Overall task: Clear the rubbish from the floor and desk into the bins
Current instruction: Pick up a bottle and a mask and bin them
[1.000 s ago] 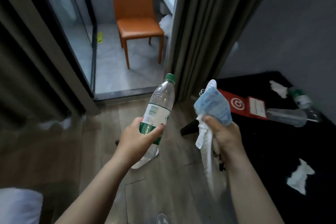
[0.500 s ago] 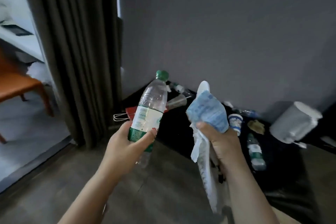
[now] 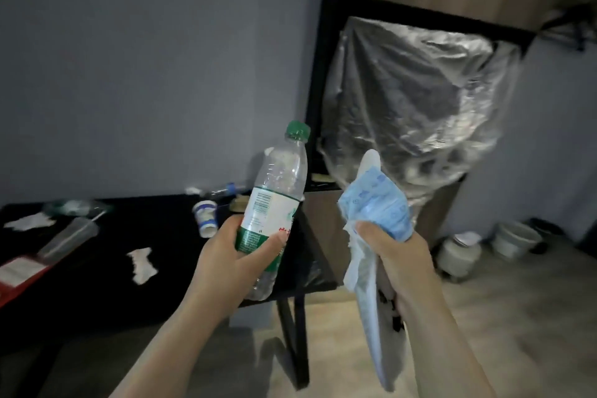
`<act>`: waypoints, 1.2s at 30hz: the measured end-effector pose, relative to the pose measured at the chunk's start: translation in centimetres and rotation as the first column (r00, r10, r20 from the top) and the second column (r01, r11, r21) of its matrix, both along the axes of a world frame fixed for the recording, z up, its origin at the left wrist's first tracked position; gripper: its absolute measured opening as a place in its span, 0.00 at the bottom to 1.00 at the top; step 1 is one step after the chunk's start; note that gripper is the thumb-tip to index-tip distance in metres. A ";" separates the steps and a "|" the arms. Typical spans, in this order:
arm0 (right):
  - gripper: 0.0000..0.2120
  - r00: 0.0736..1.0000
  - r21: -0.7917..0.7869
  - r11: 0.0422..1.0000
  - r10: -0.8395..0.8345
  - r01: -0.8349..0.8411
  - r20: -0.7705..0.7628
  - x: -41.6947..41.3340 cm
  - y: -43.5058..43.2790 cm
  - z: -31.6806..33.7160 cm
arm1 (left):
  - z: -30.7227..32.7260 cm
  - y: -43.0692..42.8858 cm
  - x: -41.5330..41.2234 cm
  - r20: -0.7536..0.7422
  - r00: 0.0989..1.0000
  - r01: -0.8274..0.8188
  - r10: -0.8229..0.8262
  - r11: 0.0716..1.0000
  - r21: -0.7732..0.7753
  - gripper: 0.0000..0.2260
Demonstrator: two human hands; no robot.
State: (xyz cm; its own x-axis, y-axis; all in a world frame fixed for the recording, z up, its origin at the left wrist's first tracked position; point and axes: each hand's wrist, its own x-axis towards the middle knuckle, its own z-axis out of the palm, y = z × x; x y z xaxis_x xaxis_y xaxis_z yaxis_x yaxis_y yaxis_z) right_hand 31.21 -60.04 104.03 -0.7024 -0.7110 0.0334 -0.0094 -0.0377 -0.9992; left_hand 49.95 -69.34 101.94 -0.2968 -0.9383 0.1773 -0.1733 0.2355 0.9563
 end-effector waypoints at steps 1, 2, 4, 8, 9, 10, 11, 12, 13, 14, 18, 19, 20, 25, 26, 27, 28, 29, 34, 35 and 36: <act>0.04 0.999 -0.005 0.999 -0.046 0.046 -0.006 -2.2 1.7 0.3 | 0.1 0.9 -2.6 -0.017 0.999 0.038 -0.038 0.999 0.001 0.11; 0.04 0.996 -0.013 0.996 -0.090 0.090 -0.016 -4.3 3.3 0.7 | 0.2 1.8 -5.1 -0.034 0.996 0.079 -0.079 0.997 0.001 0.10; 0.03 0.985 -0.036 0.986 -0.167 0.166 -0.031 -8.2 6.6 1.3 | 0.4 3.6 -9.9 -0.051 0.985 0.164 -0.164 0.986 -0.012 0.09; 0.03 0.950 -0.070 0.951 -0.304 0.300 -0.065 -14.4 13.2 2.3 | 1.1 7.2 -18.8 -0.092 0.948 0.305 -0.306 0.952 -0.029 0.10; 0.03 0.934 -0.078 0.936 -0.350 0.344 -0.072 -15.7 14.8 2.4 | 1.3 8.2 -21.0 -0.101 0.935 0.338 -0.339 0.941 -0.030 0.10; 0.04 0.915 -0.087 0.917 -0.396 0.389 -0.076 -16.9 16.4 2.5 | 1.4 9.2 -23.2 -0.106 0.923 0.369 -0.371 0.929 -0.032 0.10; 0.04 0.895 -0.093 0.897 -0.439 0.432 -0.078 -18.1 17.9 2.6 | 1.6 10.2 -25.2 -0.109 0.909 0.400 -0.402 0.916 -0.035 0.09; 0.04 0.874 -0.095 0.876 -0.479 0.472 -0.081 -19.2 19.2 2.7 | 1.8 11.2 -27.2 -0.109 0.894 0.433 -0.435 0.900 -0.039 0.09; 0.04 0.850 -0.097 0.853 -0.520 0.512 -0.084 -20.1 20.3 2.8 | 1.9 12.0 -28.9 -0.108 0.877 0.467 -0.469 0.883 -0.041 0.09; 0.04 0.825 -0.100 0.829 -0.558 0.550 -0.085 -21.0 21.4 2.9 | 2.1 12.9 -30.6 -0.105 0.859 0.499 -0.501 0.865 -0.046 0.09; 0.05 0.748 -0.096 0.751 -0.660 0.653 -0.077 -24.2 24.6 2.7 | 2.4 15.1 -36.3 -0.108 0.782 0.612 -0.614 0.789 -0.052 0.10; 0.04 0.730 -0.089 0.734 -0.679 0.673 -0.081 -24.9 25.1 2.5 | 2.4 15.4 -37.6 -0.113 0.763 0.636 -0.637 0.770 -0.050 0.11; 0.04 0.707 -0.080 0.713 -0.701 0.697 -0.087 -25.7 25.4 2.3 | 2.2 15.6 -38.9 -0.119 0.745 0.656 -0.657 0.753 -0.048 0.10; 0.07 0.630 -0.086 0.639 -0.768 0.764 -0.113 -30.2 24.6 1.6 | 1.6 14.3 -44.9 -0.125 0.642 0.756 -0.756 0.652 -0.054 0.08; 0.07 0.620 -0.091 0.630 -0.776 0.771 -0.116 -31.2 23.9 1.6 | 1.6 13.4 -46.1 -0.131 0.622 0.773 -0.772 0.632 -0.054 0.10; 0.07 0.608 -0.095 0.618 -0.786 0.780 -0.113 -32.2 23.0 1.5 | 1.7 12.5 -47.3 -0.136 0.607 0.785 -0.783 0.618 -0.053 0.11; 0.07 0.597 -0.103 0.606 -0.795 0.789 -0.106 -33.3 22.0 1.4 | 1.8 11.3 -48.6 -0.136 0.598 0.791 -0.790 0.609 -0.053 0.11; 0.07 0.587 -0.109 0.595 -0.804 0.796 -0.100 -34.4 21.0 1.4 | 1.9 10.2 -49.9 -0.135 0.595 0.795 -0.793 0.605 -0.053 0.11; 0.04 0.540 -0.096 0.549 -0.835 0.830 -0.107 -39.6 15.8 1.6 | 2.0 4.5 -56.0 -0.137 0.577 0.809 -0.805 0.586 -0.033 0.15; 0.04 0.527 -0.091 0.538 -0.841 0.838 -0.119 -40.7 14.9 1.5 | 1.9 3.5 -57.3 -0.129 0.573 0.813 -0.809 0.581 -0.034 0.14; 0.04 0.512 -0.079 0.524 -0.848 0.848 -0.135 -41.7 14.2 1.4 | 1.8 2.7 -58.5 -0.120 0.568 0.817 -0.815 0.575 -0.038 0.12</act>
